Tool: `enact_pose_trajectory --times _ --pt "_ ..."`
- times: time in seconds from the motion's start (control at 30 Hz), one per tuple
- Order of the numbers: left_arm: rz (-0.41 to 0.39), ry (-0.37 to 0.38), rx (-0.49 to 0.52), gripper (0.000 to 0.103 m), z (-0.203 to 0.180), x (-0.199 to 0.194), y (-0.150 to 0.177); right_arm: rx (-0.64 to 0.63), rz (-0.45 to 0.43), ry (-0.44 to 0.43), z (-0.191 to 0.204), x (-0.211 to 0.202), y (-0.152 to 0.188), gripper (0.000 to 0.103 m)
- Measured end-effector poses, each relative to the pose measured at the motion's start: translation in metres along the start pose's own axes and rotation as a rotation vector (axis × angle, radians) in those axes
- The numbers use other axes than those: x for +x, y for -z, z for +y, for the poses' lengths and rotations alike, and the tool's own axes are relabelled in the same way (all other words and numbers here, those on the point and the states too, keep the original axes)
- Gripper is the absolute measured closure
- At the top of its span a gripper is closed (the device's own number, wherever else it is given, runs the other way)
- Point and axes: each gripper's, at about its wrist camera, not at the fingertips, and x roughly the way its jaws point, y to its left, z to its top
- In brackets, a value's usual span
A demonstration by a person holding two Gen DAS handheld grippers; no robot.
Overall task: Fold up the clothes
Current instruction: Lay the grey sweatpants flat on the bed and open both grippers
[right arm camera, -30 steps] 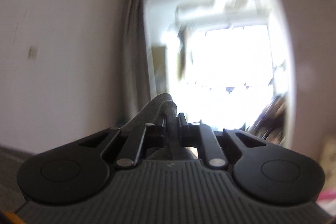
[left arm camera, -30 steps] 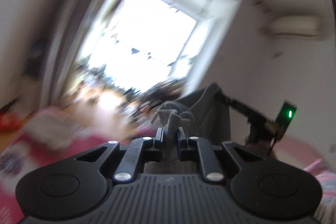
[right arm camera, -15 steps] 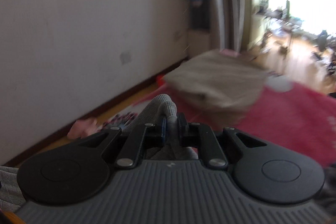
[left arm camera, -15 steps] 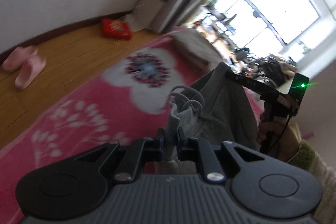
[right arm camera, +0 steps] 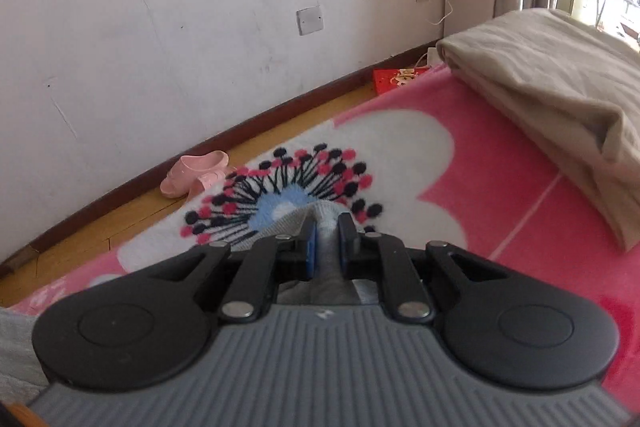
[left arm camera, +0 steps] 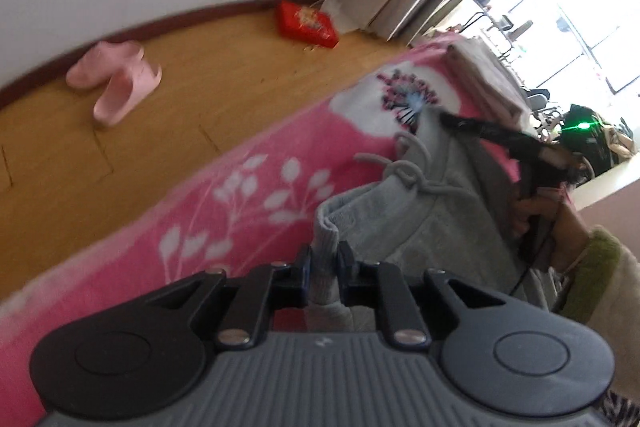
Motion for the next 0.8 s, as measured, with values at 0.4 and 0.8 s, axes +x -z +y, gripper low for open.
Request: enact_pose_trajectory --times 0.4,0.8 --pt "0.129 0.026 -0.073 0.051 0.014 0.028 0.000 0.332 0.029 -0.104 -0.069 -0.120 0.027 0.026" --pt "0.046 -0.200 0.101 0.053 -0.013 -0.008 0.010 0.345 0.106 0.309 -0.038 -0.331 0.212 0.026"
